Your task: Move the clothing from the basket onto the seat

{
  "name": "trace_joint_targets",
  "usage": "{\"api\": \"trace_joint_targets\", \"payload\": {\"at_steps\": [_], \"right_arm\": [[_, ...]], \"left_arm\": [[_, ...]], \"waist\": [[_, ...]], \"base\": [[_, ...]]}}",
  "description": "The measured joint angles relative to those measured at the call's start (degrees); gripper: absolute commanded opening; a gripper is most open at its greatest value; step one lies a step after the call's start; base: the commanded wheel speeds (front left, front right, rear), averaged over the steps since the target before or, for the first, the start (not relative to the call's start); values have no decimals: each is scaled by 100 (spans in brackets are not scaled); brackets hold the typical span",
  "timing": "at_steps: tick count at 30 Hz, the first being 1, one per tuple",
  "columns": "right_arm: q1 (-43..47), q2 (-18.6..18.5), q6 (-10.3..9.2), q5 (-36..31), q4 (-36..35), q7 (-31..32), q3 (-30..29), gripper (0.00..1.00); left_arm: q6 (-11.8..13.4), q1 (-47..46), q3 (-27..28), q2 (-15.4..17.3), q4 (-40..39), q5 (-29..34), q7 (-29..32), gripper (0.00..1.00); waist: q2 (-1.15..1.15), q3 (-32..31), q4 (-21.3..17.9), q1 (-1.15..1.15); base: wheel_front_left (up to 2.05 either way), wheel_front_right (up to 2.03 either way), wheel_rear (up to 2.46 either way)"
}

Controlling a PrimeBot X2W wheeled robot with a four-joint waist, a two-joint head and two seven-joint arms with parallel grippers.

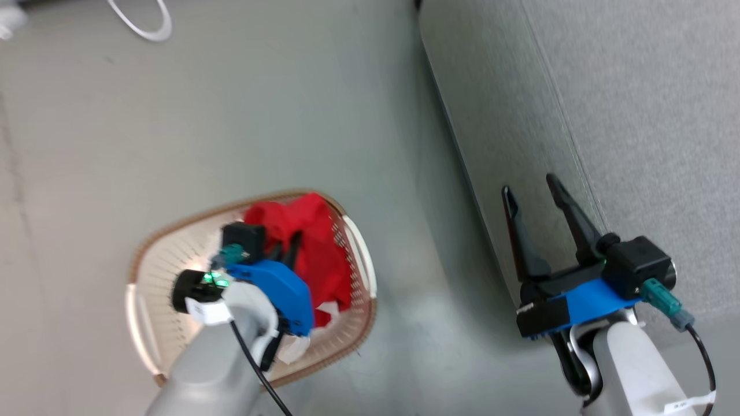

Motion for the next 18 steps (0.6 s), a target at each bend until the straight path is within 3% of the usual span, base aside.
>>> {"api": "trace_joint_targets", "payload": {"at_steps": [9, 18], "right_arm": [[536, 2, 0, -194, -44, 319, -82, 100], [993, 2, 0, -250, -299, 634, -89, 100]], "left_arm": [[-19, 129, -1066, -73, -765, -657, -248, 0], [-19, -104, -1616, 8, -1240, -1165, -308, 0]], "waist": [[0, -1124, 523, -1], [0, -2061, 1016, -1]], "base": [[0, 0, 0], [0, 0, 0]]}}
